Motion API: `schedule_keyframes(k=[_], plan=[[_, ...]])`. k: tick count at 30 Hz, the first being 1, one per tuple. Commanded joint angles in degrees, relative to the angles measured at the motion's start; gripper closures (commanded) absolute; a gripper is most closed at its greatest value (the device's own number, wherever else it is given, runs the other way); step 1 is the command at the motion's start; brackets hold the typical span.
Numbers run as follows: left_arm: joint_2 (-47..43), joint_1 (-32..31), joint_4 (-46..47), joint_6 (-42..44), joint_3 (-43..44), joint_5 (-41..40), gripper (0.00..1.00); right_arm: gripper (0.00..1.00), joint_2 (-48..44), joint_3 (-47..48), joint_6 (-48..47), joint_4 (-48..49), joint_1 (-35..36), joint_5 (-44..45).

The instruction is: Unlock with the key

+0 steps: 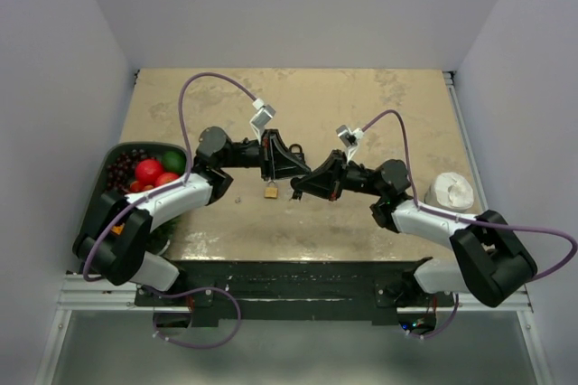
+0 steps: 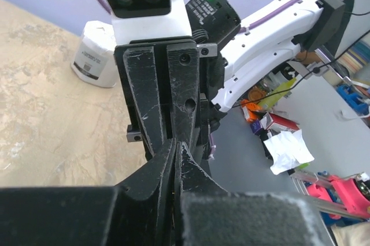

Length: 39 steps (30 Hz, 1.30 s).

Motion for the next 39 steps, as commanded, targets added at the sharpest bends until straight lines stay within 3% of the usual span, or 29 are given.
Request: schedule_keyframes(k=[1,2,5,7,8,9,14,18,25,28,31,32,35,39], plan=[[-1.5,0.0,-7.9,9.3,1.4,-2.6,0.91,1.0,-2.3,1.3,-1.0,1.7,0.5,1.9],[-1.9,0.0,-12.0,10.8,1.8,-3.2,0.7,1.0,-2.4,1.2,-1.2,0.4,0.5,2.9],[-5.0,0.0,-20.3,17.1,3.3,-9.3,0.28,1.0,-3.1,1.0,-2.9,-4.0,0.4,6.2],[-6.4,0.0,-24.7,21.8,4.4,-13.7,0.18,1.0,-3.6,1.2,-4.6,-7.7,0.4,8.6],[-7.9,0.1,-29.0,22.9,4.7,-19.8,0.05,1.0,-4.3,1.3,-5.4,-11.6,0.2,11.1],[-8.5,0.0,-30.7,23.7,4.7,-23.0,0.01,1.0,-4.8,1.4,-6.9,-13.8,0.2,12.9],[-10.9,0.3,-32.5,22.4,2.2,-35.4,0.01,1.0,-9.1,3.6,-13.9,-34.0,-1.7,24.6],[-10.0,0.7,-30.5,19.2,0.4,-38.3,0.01,1.0,-14.4,5.0,-18.3,-44.7,-2.1,36.8],[-1.0,5.4,-18.6,10.3,-1.9,-26.1,0.01,1.0,-22.5,4.7,-22.0,-55.0,-2.3,47.7],[1.7,4.0,-23.9,15.0,1.2,-30.8,0.01,1.0,-25.2,4.5,-23.0,-57.0,-2.2,49.0],[3.2,-0.3,-36.7,24.1,7.6,-42.8,0.01,1.0,-26.9,4.1,-23.6,-58.4,-2.3,50.0],[4.5,-4.0,-43.9,26.7,11.6,-52.8,0.01,1.0,-27.3,3.9,-23.8,-58.5,-2.2,50.6],[10.5,-8.9,-54.6,33.5,18.9,-68.3,0.01,1.0,-28.1,3.5,-24.2,-59.1,-2.3,51.1],[18.4,-8.1,-62.1,30.1,25.4,-69.0,0.01,1.0,-29.0,2.7,-24.7,-59.2,-2.3,51.6]])
